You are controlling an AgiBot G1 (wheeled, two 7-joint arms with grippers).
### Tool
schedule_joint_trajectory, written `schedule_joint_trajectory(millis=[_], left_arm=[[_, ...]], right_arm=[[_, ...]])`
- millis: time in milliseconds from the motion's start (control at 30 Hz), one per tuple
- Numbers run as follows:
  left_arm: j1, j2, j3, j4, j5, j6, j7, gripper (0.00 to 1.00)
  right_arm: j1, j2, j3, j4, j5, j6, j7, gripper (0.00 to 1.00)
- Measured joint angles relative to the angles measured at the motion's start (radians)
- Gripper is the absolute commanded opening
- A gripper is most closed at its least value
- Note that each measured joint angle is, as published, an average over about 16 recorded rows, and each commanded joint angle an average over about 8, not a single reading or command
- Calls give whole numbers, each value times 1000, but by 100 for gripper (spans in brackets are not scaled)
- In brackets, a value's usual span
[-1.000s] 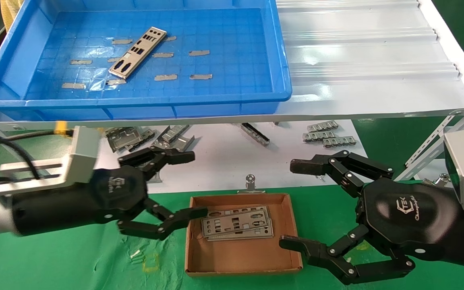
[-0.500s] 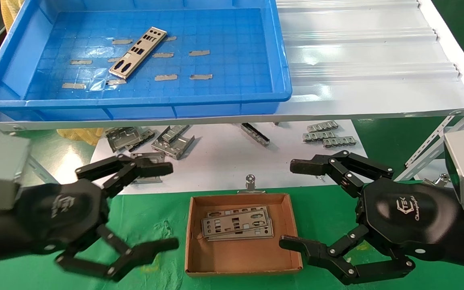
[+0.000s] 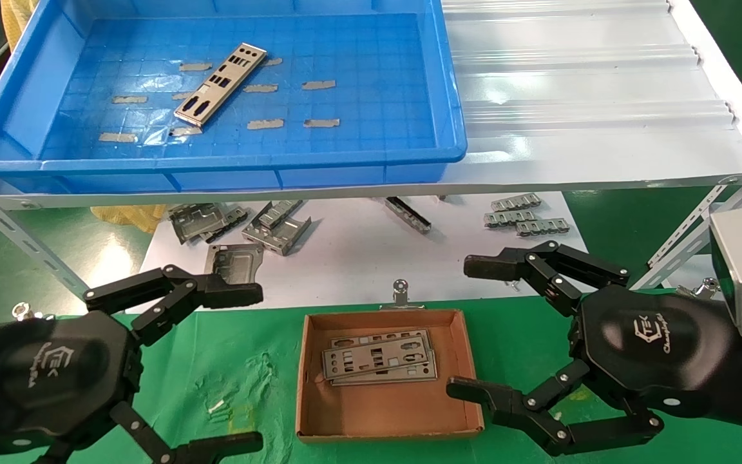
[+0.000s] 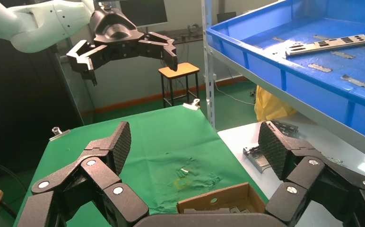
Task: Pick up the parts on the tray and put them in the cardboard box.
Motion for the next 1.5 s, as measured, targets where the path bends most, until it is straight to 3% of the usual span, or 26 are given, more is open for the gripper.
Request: schedule_joint_trajectory(millis=[1500], left_arm=[[-12, 16, 13, 26, 12, -5, 8, 100]], right_arm=[[0, 0, 0, 0, 0, 0, 0, 100]])
